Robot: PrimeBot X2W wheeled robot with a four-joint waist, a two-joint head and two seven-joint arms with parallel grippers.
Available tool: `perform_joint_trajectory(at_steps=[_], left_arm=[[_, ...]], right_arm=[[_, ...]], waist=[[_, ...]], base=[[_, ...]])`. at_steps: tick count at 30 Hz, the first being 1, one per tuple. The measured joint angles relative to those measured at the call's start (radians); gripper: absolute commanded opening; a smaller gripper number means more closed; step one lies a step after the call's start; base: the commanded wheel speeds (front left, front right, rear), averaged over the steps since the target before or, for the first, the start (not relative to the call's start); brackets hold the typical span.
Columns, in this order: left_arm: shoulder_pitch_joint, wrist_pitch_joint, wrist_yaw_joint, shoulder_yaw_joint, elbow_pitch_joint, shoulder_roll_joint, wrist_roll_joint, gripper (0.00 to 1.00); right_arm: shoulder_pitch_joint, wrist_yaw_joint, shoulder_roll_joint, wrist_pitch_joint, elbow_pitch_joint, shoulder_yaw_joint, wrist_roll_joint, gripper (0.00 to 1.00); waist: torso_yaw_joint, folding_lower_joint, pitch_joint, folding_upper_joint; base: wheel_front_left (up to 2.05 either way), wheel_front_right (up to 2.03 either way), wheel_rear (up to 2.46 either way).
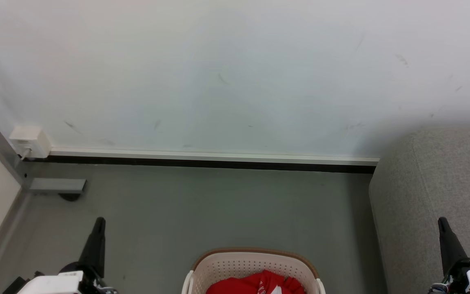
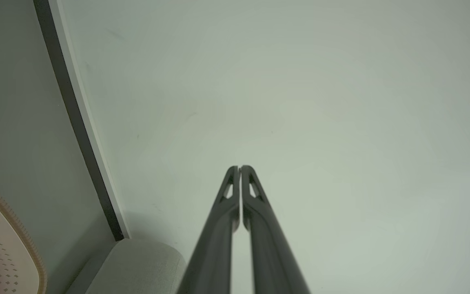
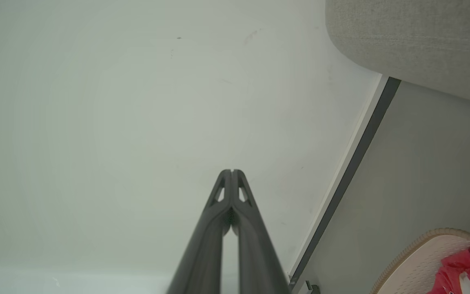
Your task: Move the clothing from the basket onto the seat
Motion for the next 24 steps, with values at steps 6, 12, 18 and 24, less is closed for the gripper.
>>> perform_joint_trajectory(at_steps=[6, 12, 18, 24], left_arm=[[0.000, 0.000, 0.000, 0.000, 0.000, 0.000, 0.000, 0.00], [0.027, -0.002, 0.004, -0.005, 0.031, -0.008, -0.002, 1.00], [0.032, -0.029, 0.005, -0.028, 0.038, -0.009, 0.010, 1.00], [0.032, -0.062, 0.013, -0.045, 0.039, -0.009, 0.055, 1.00]], right_arm=[[0.000, 0.000, 0.000, 0.000, 0.000, 0.000, 0.000, 0.00], [0.027, 0.000, 0.009, -0.001, 0.029, 0.005, -0.001, 1.00], [0.036, 0.000, 0.013, -0.029, 0.022, 0.020, -0.012, 1.00], [0.043, 0.000, 0.008, -0.058, 0.013, 0.044, -0.065, 1.00]], waist=[[0.000, 0.0000, 0.000, 0.0000], [0.000, 0.0000, 0.000, 0.0000], [0.001, 0.0000, 0.000, 0.0000], [0.003, 0.0000, 0.001, 0.0000]], base=[[0.00, 0.00, 0.00], [0.00, 0.00, 0.00], [0.00, 0.00, 0.00], [0.00, 0.00, 0.00]])
